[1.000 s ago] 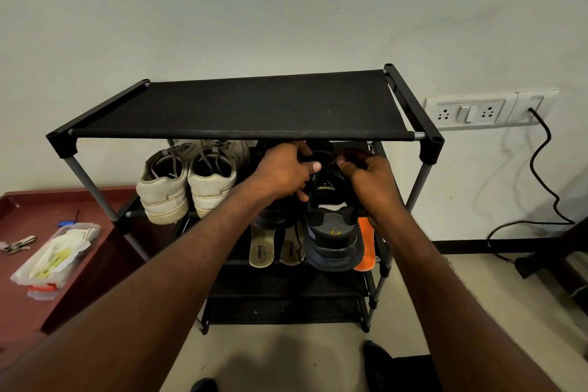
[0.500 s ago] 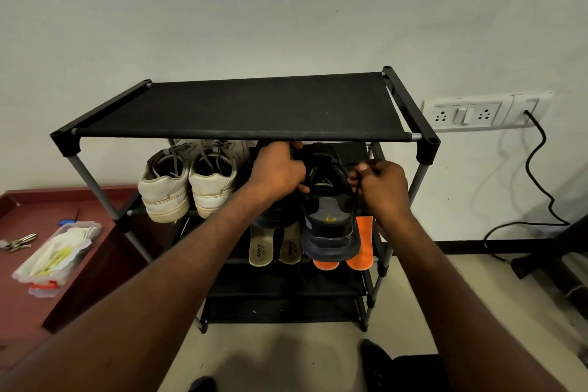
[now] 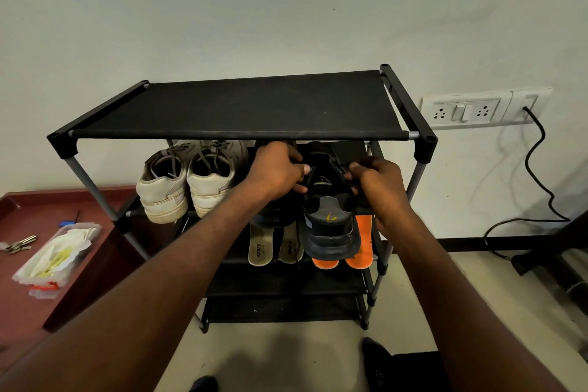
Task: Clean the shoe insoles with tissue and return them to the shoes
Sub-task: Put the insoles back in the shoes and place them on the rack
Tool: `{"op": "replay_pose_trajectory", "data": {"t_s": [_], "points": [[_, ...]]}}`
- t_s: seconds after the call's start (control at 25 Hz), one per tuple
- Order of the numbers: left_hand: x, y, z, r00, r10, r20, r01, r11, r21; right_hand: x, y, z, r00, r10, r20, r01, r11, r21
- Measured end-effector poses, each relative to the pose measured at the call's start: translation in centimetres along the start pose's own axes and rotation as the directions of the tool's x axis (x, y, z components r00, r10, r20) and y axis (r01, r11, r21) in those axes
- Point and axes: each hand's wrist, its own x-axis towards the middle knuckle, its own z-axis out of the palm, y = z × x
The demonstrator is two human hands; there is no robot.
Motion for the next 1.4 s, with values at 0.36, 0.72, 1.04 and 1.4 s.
{"op": "replay_pose_trajectory", "data": {"t_s": [0.36, 0.72, 1.04, 1.4], "points": [[-0.4, 1.1, 3.2, 0.933, 0.074, -0.352, -0.007, 0.982, 0.188, -1.5, -0.9, 0.5, 0.956, -0.287, -0.06, 0.232, 0.863, -0.449], [1.5, 1.9, 4.9, 0.924, -0.102, -0.368, 0.104, 0.994, -0.015, 0.6, -1.1, 0.4, 0.935, -0.269, -0.231, 0.181, 0.923, -0.341], [-0.1, 2.2, 4.7, 0.937, -0.087, -0.338, 0.134, 0.984, 0.118, 0.3, -1.4, 0.9, 0.941, -0.116, -0.317, 0.073, 0.987, -0.143], [-6.3, 3.8, 4.8, 0.948, 0.161, -0.273, -0.241, 0.926, -0.291, -3.6, -3.8, 0.8, 0.947, -0.311, -0.077, 0.255, 0.877, -0.408]]}}
